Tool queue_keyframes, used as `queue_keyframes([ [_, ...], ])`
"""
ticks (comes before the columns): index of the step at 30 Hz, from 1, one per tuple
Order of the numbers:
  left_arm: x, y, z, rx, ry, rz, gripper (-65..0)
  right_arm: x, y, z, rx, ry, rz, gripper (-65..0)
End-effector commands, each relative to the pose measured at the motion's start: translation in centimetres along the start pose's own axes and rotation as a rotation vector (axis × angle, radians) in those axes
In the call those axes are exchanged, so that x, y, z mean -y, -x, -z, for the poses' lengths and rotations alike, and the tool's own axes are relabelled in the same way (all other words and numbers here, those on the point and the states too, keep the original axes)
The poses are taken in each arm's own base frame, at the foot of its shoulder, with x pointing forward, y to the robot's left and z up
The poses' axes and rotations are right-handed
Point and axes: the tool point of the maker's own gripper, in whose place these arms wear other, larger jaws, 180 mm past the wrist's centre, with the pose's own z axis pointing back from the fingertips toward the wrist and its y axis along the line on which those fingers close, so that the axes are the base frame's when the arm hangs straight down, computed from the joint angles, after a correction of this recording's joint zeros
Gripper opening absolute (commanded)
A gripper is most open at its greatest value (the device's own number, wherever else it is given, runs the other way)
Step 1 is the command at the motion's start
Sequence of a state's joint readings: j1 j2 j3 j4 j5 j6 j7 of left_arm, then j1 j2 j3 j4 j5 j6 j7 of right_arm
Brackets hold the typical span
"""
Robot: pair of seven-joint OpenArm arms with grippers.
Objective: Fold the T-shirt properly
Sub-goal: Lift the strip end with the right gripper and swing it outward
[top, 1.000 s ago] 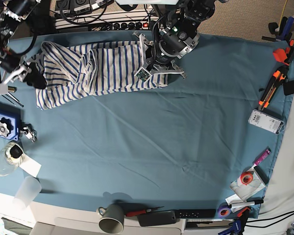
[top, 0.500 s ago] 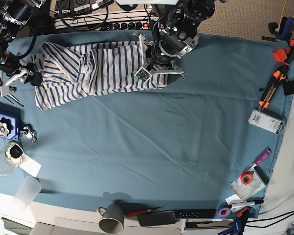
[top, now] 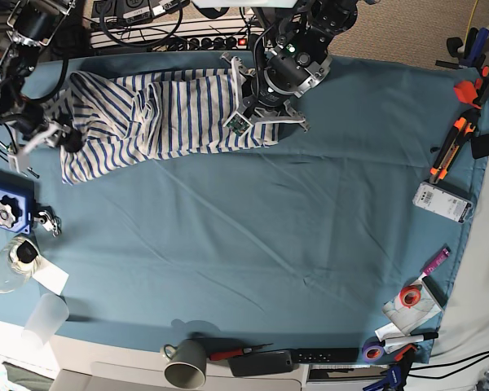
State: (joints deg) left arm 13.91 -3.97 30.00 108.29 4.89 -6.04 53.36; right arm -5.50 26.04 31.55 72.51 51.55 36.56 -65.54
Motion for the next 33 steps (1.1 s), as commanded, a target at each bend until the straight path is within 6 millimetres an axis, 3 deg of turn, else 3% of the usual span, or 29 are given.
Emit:
queue_keyframes([
  [1, 0.6, 0.2, 0.0, -0.012, 0.023, 0.0, -65.0, 0.6, 2.9, 0.5, -0.132, 0.035, 0.006, -29.4],
  [4, 0.7, 0.1, 0.0, -0.01, 0.023, 0.0, -65.0, 0.5, 4.3, 1.0, -0.2, 0.042, 0.013, -32.4],
  [9, 0.6, 0.1, 0.0, -0.007, 0.023, 0.0, -65.0, 0.6, 4.4, 0.4, -0.232, 0.044, 0.019, -61.6],
  [10, 0.7, 0.1, 0.0, -0.006, 0.024, 0.0, -65.0, 0.4, 3.9, 0.3, -0.215, 0.035, 0.022, -65.0],
  [16, 1.5, -0.1, 0.0, 0.003, 0.072, -0.022, -65.0, -2.5, 0.5, -1.4, -0.131, -0.054, -0.029, -65.0],
  [21, 2.3, -0.3, -0.1, 0.01, 0.114, 0.001, -65.0, -6.7, -4.4, -3.7, 0.03, -0.122, -0.199, -65.0],
  [27, 3.6, -0.9, -0.3, 0.032, 0.182, -0.048, -65.0, -9.1, -6.1, -4.8, 0.09, -0.149, -0.313, -65.0],
  [33, 5.6, -3.7, -0.5, 0.095, 0.239, -0.063, -65.0, -13.8, -7.7, -6.4, 0.222, -0.395, -0.327, -65.0],
])
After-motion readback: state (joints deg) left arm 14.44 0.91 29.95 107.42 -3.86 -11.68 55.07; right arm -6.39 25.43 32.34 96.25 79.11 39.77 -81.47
